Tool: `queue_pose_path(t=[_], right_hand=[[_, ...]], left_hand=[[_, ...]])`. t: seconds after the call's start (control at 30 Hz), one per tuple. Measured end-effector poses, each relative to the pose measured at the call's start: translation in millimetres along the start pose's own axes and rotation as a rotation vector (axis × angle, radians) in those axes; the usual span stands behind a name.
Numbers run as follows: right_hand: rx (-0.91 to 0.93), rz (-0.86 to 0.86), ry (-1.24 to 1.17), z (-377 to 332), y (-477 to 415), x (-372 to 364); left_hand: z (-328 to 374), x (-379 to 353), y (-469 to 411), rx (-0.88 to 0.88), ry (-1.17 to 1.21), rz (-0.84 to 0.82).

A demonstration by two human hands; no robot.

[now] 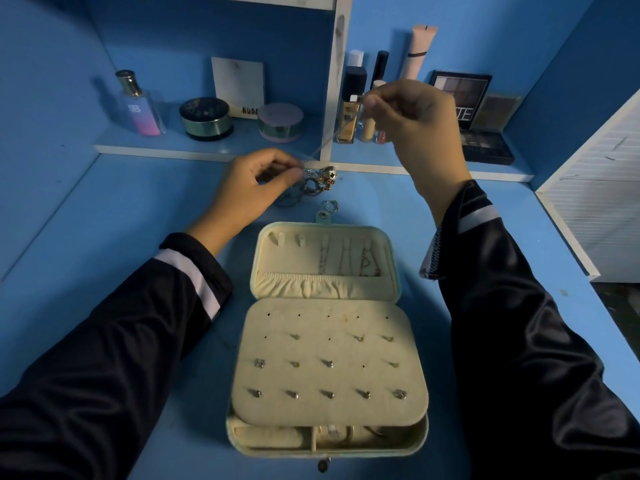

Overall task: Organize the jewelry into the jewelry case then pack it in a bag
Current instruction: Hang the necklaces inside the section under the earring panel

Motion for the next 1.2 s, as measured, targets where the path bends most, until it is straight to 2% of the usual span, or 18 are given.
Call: queue_pose_path(t=[0.23, 0.83, 1.0, 1.2], right_hand=[[0.008, 0.038, -0.029, -5.7, 0.7, 7.9], [-0.056, 0.006, -0.099, -12.4, 52.6, 7.5], [-0.088, -0.079, -0.123, -12.6, 71.5, -3.8], [-0.119, -0.324, -0.079, -8.5, 95.0, -34.6]], left_hand=[[0.3, 5.5, 5.1, -0.013, -0.048, 0.008], [25.6, 36.5, 44.6, -0.045, -0.021, 0.127], [33.8, 43.3, 58.3, -0.067, -0.014, 0.185], [38.6, 39.2, 67.4, -0.064, -0.006, 0.173]])
Point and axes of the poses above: each hand's wrist, its own y-axis away from the middle knuckle, its own x-axis out of the back of the hand, z = x × y, the point moved 9 cm from there along -y, towards the middle knuckle, and after that the axes turned 1 degree about -y, right-handed, at the moved point
